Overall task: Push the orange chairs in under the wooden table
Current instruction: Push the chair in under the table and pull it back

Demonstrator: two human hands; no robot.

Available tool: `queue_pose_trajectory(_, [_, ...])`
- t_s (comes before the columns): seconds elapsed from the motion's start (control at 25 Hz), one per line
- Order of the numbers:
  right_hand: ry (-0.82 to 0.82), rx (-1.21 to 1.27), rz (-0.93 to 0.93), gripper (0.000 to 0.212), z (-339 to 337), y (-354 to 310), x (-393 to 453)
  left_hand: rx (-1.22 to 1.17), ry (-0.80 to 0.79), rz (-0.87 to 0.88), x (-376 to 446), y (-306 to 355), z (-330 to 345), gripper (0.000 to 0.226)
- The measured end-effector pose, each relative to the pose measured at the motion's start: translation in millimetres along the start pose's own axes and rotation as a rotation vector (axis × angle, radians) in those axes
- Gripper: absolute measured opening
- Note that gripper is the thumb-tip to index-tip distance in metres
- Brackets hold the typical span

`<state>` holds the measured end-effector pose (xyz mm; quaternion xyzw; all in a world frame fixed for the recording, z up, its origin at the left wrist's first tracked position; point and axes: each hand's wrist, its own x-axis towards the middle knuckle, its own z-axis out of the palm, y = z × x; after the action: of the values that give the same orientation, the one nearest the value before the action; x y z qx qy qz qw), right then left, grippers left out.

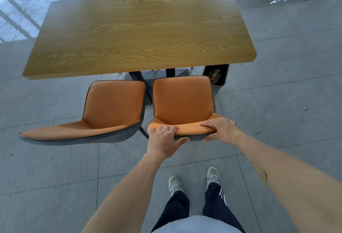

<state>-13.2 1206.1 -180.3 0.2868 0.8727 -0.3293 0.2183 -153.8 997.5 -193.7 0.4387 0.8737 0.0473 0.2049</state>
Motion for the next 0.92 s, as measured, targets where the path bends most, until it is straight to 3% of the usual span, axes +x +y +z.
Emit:
queue_pose_trajectory(0.12, [0.022,-0.006,-0.021,0.064,0.8,1.0,-1.7,0.004,0.022,-0.003,-0.7,-0.2,1.4,0.092])
queue_pose_trajectory(0.28, [0.057,-0.206,-0.053,0.060,4.6,1.1,-6.9,0.019,-0.004,0.007,0.4,0.6,-1.1,0.092])
queue_pose_trajectory(0.72, [0.091,-0.249,-0.152,0.047,-12.2,7.3,5.5,-0.034,0.014,-0.102,3.9,19.1,-0.3,0.075])
queue_pose_trajectory(0.92, [0.147,-0.242,-0.155,0.043,-0.3,1.8,8.6,-0.037,-0.083,-0.064,14.6,-0.4,-8.8,0.071])
